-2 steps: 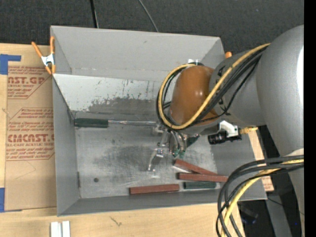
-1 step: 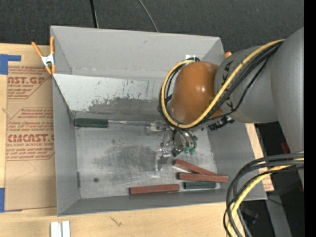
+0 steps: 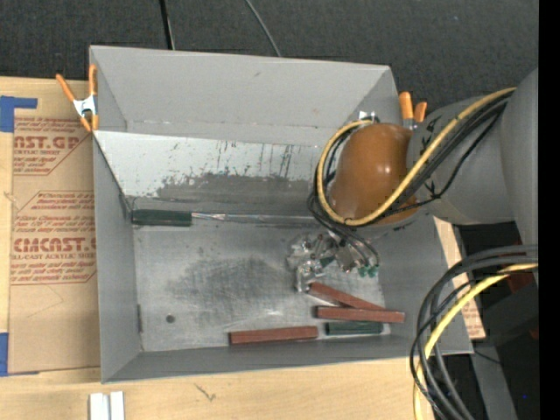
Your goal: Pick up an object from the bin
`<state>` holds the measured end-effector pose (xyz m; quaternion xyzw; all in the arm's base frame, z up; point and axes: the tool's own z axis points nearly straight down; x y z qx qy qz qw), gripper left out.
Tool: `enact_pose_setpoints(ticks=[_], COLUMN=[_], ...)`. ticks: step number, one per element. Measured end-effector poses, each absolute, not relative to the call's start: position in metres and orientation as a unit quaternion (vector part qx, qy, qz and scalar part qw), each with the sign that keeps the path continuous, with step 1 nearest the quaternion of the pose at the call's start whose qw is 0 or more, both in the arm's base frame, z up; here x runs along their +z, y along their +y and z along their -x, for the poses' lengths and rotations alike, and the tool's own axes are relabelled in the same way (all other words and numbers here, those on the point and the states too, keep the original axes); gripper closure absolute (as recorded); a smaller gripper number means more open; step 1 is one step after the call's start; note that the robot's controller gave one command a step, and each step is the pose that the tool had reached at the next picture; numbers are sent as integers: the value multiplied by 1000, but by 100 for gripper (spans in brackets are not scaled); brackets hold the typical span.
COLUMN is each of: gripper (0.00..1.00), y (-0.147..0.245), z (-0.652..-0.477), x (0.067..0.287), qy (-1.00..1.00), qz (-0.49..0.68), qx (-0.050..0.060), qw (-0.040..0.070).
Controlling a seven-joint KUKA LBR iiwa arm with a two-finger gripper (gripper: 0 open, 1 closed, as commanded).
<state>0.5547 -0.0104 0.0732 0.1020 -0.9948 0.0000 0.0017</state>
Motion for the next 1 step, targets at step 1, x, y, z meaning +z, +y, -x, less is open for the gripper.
enact_pose_setpoints(ticks=[1], gripper=[100], y=[-10], z=[-555], x=[73], qy=[-995], qz=[-102], qx=[0], qw=[1])
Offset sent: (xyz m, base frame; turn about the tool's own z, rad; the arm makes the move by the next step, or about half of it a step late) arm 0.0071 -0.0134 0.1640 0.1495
